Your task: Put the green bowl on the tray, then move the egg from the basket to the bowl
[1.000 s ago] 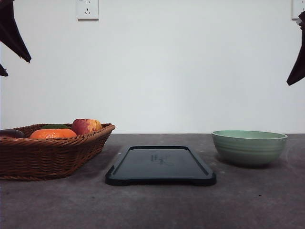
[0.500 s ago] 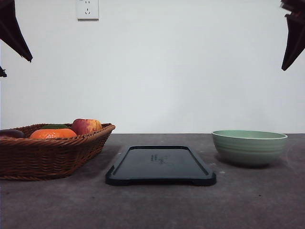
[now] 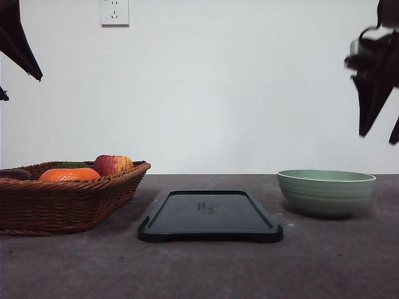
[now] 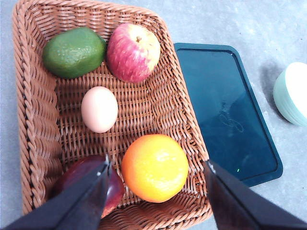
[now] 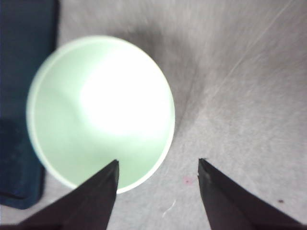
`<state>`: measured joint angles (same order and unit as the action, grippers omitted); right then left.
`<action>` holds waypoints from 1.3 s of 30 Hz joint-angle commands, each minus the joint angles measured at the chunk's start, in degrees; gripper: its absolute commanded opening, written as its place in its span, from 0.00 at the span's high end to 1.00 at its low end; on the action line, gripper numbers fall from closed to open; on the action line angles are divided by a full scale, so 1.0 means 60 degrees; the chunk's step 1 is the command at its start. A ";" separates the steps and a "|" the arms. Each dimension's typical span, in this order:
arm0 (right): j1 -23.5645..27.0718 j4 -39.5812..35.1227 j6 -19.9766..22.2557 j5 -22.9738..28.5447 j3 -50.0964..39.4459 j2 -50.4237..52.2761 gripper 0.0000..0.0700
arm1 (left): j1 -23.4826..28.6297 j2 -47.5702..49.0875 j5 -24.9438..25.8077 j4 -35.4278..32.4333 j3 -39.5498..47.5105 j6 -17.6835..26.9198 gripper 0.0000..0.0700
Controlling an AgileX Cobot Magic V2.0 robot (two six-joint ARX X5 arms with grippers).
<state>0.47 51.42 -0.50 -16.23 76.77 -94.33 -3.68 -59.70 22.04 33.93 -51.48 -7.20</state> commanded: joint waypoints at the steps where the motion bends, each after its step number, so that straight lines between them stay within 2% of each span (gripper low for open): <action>1: -0.0015 -0.0133 0.0195 0.0042 0.0222 -0.0388 0.55 | -0.0033 -0.0066 0.0036 -0.0091 -0.0248 0.0011 0.44; 5: -0.0053 -0.0386 0.0195 0.0040 0.0222 -0.0921 0.57 | -0.0033 -0.0066 0.0036 -0.0091 -0.0248 0.0014 0.44; 9: -0.0115 -0.0577 0.0202 0.0037 0.0222 -0.1348 0.74 | -0.0033 -0.0066 0.0036 -0.0091 -0.0248 0.0011 0.44; 11: -0.0166 -0.0602 0.0202 0.0038 0.0222 -0.1520 0.76 | -0.0033 -0.0066 0.0036 -0.0091 -0.0248 0.0011 0.44; 15: -0.0265 -0.0595 0.0200 0.0200 0.0222 -0.1682 1.00 | -0.0033 -0.0066 0.0036 -0.0088 -0.0248 0.0012 0.44; 20: -0.0359 -0.0428 0.0168 0.0663 0.0342 -0.1685 1.00 | -0.0033 -0.0066 0.0036 -0.0087 -0.0248 0.0015 0.44; 27: -0.0702 0.1387 0.0165 0.0699 0.1851 -0.1685 1.00 | -0.0033 -0.0066 0.0036 -0.0084 -0.0248 0.0015 0.44; 32: -0.1427 0.2164 0.0232 0.0672 0.3229 -0.1685 1.00 | -0.0033 -0.0066 0.0036 -0.0094 -0.0248 0.0015 0.44; 39: -0.2741 0.2166 0.0106 0.0444 0.4201 -0.1839 1.00 | -0.0033 -0.0066 0.0036 -0.0095 -0.0248 0.0015 0.44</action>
<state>-15.11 64.54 0.20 -13.39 100.38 -103.62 -3.68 -59.70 22.04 34.00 -51.49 -7.20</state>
